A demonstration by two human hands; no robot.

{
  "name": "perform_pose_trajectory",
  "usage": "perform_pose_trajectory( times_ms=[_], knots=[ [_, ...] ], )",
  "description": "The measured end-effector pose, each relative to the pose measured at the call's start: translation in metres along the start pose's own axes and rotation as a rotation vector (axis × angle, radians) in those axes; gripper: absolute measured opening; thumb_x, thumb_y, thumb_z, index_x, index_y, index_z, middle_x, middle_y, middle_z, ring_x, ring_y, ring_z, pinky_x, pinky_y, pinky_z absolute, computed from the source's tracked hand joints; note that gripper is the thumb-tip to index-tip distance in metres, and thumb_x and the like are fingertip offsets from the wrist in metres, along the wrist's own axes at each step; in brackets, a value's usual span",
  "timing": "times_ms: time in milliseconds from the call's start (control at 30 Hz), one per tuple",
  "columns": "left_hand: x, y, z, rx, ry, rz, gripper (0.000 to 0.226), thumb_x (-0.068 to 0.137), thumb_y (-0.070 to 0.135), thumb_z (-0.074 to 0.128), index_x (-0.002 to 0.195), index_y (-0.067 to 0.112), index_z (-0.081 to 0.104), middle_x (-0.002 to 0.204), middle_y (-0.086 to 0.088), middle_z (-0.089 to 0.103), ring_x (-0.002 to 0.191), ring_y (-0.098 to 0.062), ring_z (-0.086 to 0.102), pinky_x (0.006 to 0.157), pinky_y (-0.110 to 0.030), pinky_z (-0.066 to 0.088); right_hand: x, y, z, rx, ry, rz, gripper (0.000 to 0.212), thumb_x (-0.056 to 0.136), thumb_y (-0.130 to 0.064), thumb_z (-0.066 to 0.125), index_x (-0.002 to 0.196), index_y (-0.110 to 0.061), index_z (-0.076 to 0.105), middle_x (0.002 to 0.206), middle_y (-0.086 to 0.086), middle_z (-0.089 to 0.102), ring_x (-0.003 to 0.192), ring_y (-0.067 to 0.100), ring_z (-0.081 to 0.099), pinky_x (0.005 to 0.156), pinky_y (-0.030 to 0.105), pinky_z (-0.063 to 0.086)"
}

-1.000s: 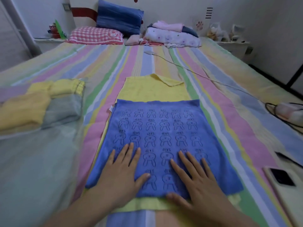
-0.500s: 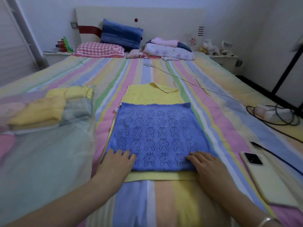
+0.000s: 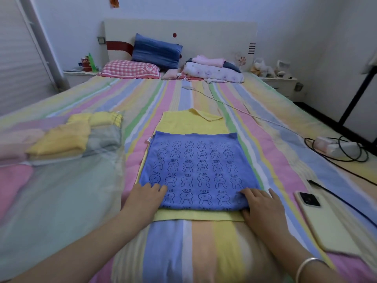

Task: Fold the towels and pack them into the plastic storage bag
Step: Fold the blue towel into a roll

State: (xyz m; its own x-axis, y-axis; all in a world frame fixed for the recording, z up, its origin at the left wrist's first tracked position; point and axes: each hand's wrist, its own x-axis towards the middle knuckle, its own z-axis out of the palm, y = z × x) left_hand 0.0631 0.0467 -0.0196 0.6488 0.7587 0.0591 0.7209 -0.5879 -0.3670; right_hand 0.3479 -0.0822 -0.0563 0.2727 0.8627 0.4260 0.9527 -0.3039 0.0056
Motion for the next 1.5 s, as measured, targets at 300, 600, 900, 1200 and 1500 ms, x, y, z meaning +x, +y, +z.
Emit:
perform_pose_trajectory(
  times_ms=[300, 600, 900, 1200, 1500],
  knots=[
    [0.004, -0.039, -0.010, -0.455, 0.099, -0.344, 0.020, 0.078, 0.012, 0.055, 0.091, 0.027, 0.056, 0.093, 0.003, 0.065, 0.091, -0.024, 0.062, 0.067, -0.030, 0.042, 0.015, 0.030, -0.010, 0.260, 0.158, 0.084, 0.039, 0.057, 0.008, 0.068, 0.087, -0.017, 0.065, 0.087, -0.001, 0.067, 0.090, 0.024, 0.059, 0.068, 0.031, 0.046],
    [0.007, -0.087, 0.000, -1.637, 0.177, -0.370, 0.015, 0.083, 0.003, 0.069, 0.096, 0.007, 0.073, 0.095, -0.006, 0.074, 0.087, -0.010, 0.065, 0.080, -0.015, 0.048, 0.035, 0.037, -0.031, 1.112, 0.102, 0.321, 0.025, 0.100, -0.009, 0.045, 0.103, -0.023, 0.066, 0.112, -0.015, 0.068, 0.113, -0.001, 0.057, 0.091, 0.026, 0.045],
    [-0.022, -0.092, -0.012, -1.708, 0.162, -0.223, 0.014, 0.084, -0.003, 0.064, 0.081, 0.008, 0.072, 0.073, 0.006, 0.070, 0.072, -0.001, 0.063, 0.067, -0.006, 0.045, 0.023, 0.040, -0.056, 1.122, 0.134, 0.278, 0.033, 0.101, -0.009, 0.041, 0.090, -0.028, 0.065, 0.097, -0.014, 0.070, 0.096, 0.003, 0.061, 0.079, 0.018, 0.044],
    [-0.039, -0.076, -0.036, -1.814, 0.227, -0.178, 0.052, 0.054, 0.061, 0.082, 0.091, 0.024, 0.077, 0.088, -0.008, 0.076, 0.078, -0.018, 0.072, 0.063, -0.022, 0.057, 0.012, 0.035, -0.089, 1.064, 0.174, 0.282, 0.031, 0.101, -0.009, 0.040, 0.087, -0.024, 0.063, 0.080, -0.011, 0.066, 0.073, 0.005, 0.056, 0.063, 0.018, 0.042],
    [0.026, -0.062, 0.000, -1.095, 0.403, -0.398, 0.018, 0.096, 0.024, 0.053, 0.084, 0.011, 0.054, 0.066, -0.016, 0.053, 0.062, -0.029, 0.053, 0.056, -0.037, 0.038, 0.048, 0.044, -0.034, 0.738, -0.004, 0.428, 0.022, 0.100, -0.020, 0.040, 0.089, -0.008, 0.055, 0.077, 0.005, 0.061, 0.076, 0.029, 0.056, 0.062, 0.037, 0.039]
  ],
)
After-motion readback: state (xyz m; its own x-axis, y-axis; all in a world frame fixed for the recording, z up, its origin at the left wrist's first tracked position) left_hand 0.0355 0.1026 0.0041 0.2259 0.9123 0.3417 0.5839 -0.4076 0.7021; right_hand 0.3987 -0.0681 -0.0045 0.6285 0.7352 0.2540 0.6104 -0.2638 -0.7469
